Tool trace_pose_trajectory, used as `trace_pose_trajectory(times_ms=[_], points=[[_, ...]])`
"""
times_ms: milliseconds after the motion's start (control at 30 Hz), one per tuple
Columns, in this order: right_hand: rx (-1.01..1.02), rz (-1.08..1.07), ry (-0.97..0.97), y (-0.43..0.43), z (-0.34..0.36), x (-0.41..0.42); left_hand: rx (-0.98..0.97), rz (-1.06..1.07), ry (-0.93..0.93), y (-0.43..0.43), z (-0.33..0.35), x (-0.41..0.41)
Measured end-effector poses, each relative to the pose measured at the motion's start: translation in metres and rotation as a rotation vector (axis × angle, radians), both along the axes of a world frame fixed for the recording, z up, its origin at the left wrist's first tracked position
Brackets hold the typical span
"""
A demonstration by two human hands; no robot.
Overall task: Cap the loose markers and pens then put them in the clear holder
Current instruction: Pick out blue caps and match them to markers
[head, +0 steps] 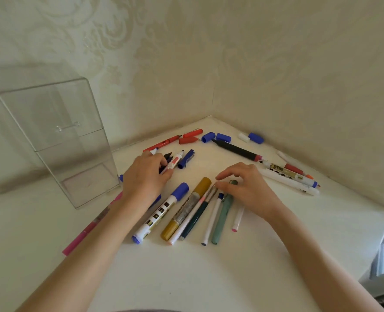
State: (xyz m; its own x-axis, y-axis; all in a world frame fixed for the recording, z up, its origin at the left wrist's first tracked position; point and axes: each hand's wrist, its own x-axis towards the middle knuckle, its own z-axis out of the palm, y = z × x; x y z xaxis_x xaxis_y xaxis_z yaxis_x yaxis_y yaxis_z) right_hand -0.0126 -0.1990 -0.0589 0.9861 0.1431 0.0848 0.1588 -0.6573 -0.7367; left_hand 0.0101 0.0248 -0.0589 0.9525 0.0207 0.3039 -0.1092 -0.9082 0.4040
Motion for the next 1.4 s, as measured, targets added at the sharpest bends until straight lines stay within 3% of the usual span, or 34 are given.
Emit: trace_pose_trajectory(times_ms=[133,400,767,1100,1200,1400], points=[[-0.073,0.028,-0.045,0.004,0.005,0.005,0.081,0.012,0.058,0.001,-0.006,0.005],[-0.439,0.192,-0.345,0.038,0.028,0.06,0.069,0.015,0.077,0.011,-0.009,0.005],[-0.702,0.188,-0.373,0.041,0.012,0.078,0.067,-0.01,0.09,0.008,-0.003,-0.003],[-0.643,0.104,-0.104,-0.004,0.017,0.057,0.007,-0.084,0.017,0.003,-0.007,-0.001],[-0.458,0.033,-0.135,-0.005,0.022,0.051,-0.083,-0.086,-0.016,0.004,-0.006,-0.002],[-0.115,-0.08,-0.266,0.002,0.029,0.041,0.003,-0.081,0.017,0.0,-0.005,0.0]])
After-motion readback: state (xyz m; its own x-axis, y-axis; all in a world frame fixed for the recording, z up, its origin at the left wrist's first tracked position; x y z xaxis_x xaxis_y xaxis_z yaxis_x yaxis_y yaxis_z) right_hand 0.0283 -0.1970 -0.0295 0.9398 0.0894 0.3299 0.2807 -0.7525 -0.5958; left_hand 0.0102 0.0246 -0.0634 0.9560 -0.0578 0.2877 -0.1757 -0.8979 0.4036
